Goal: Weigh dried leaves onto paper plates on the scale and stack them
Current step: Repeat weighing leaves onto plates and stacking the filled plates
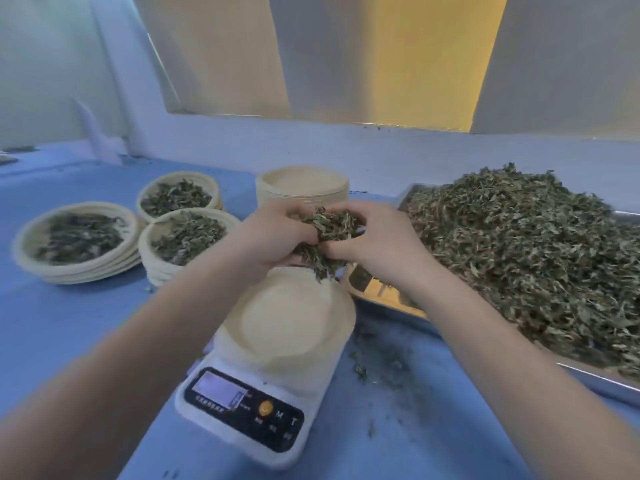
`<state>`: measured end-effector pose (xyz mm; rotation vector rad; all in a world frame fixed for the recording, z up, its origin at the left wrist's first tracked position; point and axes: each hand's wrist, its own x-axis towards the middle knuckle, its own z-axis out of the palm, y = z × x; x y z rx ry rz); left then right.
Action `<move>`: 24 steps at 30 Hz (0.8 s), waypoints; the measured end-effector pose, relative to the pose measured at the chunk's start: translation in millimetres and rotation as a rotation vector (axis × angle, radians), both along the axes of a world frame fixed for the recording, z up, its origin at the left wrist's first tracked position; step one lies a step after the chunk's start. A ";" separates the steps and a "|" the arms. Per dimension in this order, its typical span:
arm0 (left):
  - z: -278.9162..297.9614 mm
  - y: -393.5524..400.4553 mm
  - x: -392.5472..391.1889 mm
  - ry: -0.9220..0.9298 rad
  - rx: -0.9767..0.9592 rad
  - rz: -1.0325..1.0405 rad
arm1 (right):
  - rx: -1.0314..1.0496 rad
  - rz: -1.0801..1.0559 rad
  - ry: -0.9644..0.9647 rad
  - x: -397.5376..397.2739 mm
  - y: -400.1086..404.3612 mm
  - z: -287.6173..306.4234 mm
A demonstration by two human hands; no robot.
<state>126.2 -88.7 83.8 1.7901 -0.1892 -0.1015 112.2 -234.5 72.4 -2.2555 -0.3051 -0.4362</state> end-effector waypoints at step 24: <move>-61.7 64.3 11.4 -0.336 -0.032 0.396 | 0.035 0.120 0.160 0.8 33.4 -14.9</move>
